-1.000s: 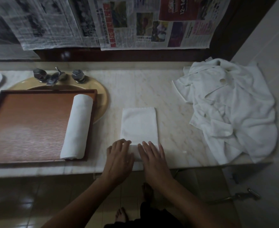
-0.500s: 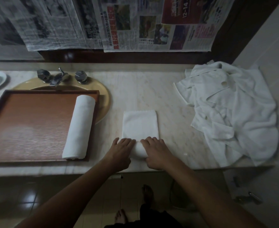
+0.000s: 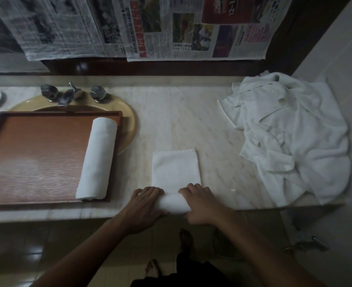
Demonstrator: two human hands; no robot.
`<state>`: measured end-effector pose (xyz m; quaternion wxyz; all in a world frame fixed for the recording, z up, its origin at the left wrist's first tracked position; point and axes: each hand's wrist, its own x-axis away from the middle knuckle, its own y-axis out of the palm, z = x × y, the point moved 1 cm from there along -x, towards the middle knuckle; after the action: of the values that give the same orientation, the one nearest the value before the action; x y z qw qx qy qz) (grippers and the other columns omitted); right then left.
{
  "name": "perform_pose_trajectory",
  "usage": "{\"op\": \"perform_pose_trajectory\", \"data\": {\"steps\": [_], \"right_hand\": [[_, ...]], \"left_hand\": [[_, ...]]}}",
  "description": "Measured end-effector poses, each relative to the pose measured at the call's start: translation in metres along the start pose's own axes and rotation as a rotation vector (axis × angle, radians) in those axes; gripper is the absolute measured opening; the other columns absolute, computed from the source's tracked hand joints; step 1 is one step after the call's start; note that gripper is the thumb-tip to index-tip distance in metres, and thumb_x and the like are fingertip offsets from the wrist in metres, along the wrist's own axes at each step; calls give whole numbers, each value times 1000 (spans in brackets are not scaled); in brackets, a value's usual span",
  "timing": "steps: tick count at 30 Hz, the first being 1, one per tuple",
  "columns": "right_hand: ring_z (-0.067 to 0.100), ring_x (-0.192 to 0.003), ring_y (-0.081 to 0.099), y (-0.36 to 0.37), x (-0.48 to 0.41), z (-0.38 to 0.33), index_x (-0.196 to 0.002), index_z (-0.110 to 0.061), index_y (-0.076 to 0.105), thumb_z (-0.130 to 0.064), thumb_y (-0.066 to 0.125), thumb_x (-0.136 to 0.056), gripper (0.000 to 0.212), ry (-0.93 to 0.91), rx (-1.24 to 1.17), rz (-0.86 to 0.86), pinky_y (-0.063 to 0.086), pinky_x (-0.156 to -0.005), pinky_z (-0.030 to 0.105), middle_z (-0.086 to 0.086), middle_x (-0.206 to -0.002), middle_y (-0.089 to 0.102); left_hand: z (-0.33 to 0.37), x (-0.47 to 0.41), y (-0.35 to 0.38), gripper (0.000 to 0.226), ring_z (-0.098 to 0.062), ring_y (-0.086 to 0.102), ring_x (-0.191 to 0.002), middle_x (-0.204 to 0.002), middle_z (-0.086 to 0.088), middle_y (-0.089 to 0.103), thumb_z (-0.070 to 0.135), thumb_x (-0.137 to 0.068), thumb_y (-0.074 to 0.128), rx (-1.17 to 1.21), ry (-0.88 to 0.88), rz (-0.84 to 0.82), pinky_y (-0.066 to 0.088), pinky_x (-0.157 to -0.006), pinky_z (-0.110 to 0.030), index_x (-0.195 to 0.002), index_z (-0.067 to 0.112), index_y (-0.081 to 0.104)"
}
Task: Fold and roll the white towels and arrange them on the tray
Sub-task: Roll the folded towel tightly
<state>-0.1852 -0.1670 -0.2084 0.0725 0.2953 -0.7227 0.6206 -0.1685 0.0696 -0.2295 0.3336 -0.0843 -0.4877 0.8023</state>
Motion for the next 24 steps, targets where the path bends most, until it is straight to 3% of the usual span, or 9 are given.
{"op": "perform_pose_trajectory", "data": {"steps": [3, 5, 7, 9, 13, 15, 20, 24], "right_hand": [[30, -132, 40, -4, 6, -5, -154, -22, 26, -41, 67, -82, 85, 29, -25, 17, 35, -109, 50, 6, -144, 41], [30, -140, 35, -2, 17, -15, -159, -22, 20, -42, 68, -84, 91, 35, -45, 152, 25, -119, 52, 5, -153, 36], [30, -142, 38, 8, 29, -28, -156, -22, 29, -33, 74, -79, 90, 37, -11, 344, 25, -121, 56, 4, -152, 41], [32, -142, 41, 24, 33, -38, -153, -21, 35, -25, 78, -70, 93, 51, 12, 406, 27, -120, 59, 6, -152, 43], [37, -155, 21, 40, 24, -35, -163, -18, 16, -16, 80, -67, 115, 103, 54, 334, 16, -122, 65, 12, -168, 23], [36, -156, 18, 37, 16, -31, -164, -19, 10, -16, 78, -73, 114, 114, 73, 324, 12, -123, 64, 11, -169, 20], [31, -147, 31, 17, -4, -22, -161, -20, 15, -30, 77, -81, 102, 102, 98, 323, 12, -124, 58, 7, -160, 34], [29, -133, 43, -7, -23, -14, -153, -22, 27, -37, 79, -78, 92, 71, 117, 228, 28, -117, 52, 6, -147, 44]], "left_hand": [[1, -9, -6, 64, -10, 38, -127, -135, 13, 50, 78, -90, 37, -16, -47, -52, 28, -113, -43, -133, 32, 46], [2, -15, -9, 58, -11, 34, -131, -137, 13, 48, 72, -92, 44, -19, -82, -90, 25, -115, -44, -134, 32, 45], [1, -20, -10, 55, -13, 32, -133, -137, 12, 48, 69, -94, 47, -19, -115, -112, 23, -113, -44, -134, 31, 45], [-1, -24, -11, 56, -15, 32, -134, -135, 12, 48, 70, -93, 47, -9, -150, -128, 24, -109, -43, -134, 31, 46], [0, -33, -15, 77, -18, 35, -132, -137, 9, 51, 83, -78, 37, 33, -279, -168, 26, -105, -46, -135, 32, 49], [3, -32, -15, 73, -19, 38, -133, -141, 8, 50, 80, -84, 40, 44, -317, -98, 28, -107, -47, -139, 32, 47], [19, -14, -9, 75, -18, 36, -141, -154, 4, 40, 71, -91, 45, -92, -137, 179, 31, -115, -47, -152, 28, 35], [31, -13, 7, 80, -28, 28, -152, -162, -6, 34, 48, -90, 64, -270, -58, 155, 28, -121, -54, -157, 17, 31]]}}
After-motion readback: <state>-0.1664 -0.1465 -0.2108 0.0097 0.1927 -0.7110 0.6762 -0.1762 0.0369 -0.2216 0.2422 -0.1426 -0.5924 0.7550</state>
